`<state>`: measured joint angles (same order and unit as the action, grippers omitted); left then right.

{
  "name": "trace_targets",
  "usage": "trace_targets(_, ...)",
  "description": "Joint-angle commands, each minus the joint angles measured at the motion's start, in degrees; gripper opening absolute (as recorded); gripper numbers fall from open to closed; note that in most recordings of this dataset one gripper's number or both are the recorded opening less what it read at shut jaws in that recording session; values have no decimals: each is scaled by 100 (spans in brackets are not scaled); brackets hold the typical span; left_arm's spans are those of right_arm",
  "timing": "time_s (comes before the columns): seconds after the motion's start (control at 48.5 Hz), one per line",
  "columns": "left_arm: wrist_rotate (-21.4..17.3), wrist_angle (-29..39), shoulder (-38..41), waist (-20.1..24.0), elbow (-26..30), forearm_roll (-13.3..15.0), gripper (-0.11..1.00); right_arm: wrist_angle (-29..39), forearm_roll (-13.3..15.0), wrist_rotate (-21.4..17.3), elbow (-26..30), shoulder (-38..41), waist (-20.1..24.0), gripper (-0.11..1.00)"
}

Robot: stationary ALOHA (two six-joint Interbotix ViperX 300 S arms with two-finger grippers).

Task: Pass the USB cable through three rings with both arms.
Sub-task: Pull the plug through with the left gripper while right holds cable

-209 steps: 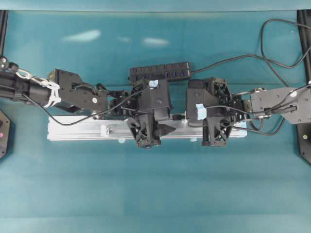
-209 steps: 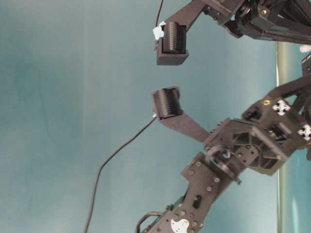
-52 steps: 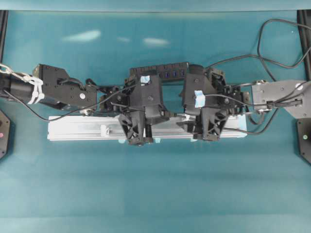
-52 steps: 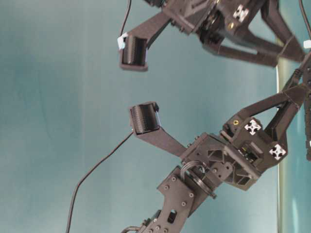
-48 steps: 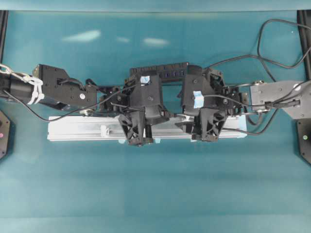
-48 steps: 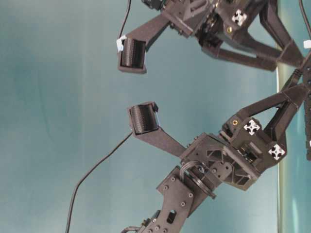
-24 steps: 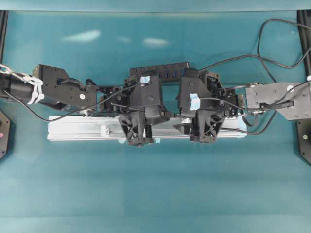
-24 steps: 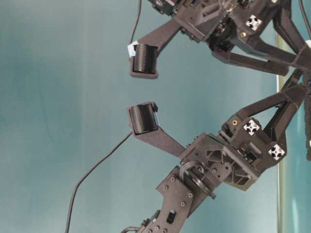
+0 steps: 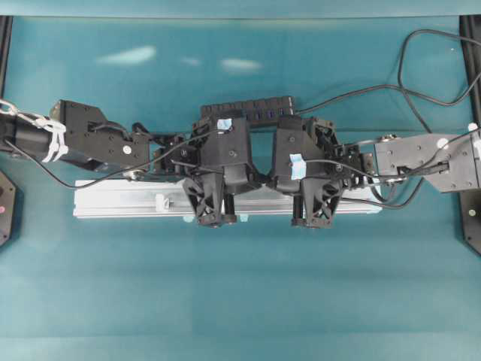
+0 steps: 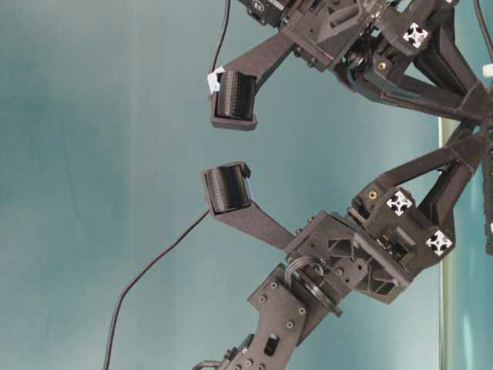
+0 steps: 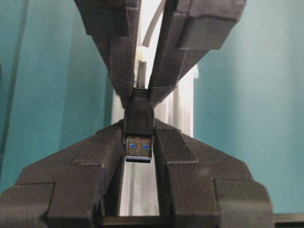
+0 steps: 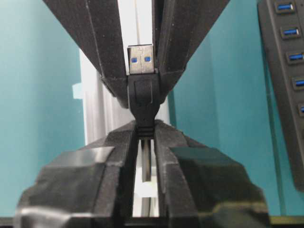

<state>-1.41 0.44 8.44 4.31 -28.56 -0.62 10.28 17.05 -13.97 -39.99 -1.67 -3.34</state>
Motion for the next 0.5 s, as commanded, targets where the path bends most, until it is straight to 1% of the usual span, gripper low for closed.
trace_targets(0.0,0,-9,-132,-35,44,-9,20,-141,-9,-44,114,-35,26,-7)
trace_targets(0.371,79,70,-141,-35,44,-9,20,-105,-9,-44,185,-18,26,-7)
trace_targets(0.475,97,62,-141,-35,26,-9,20,141,0,-26,316,62,62,-7)
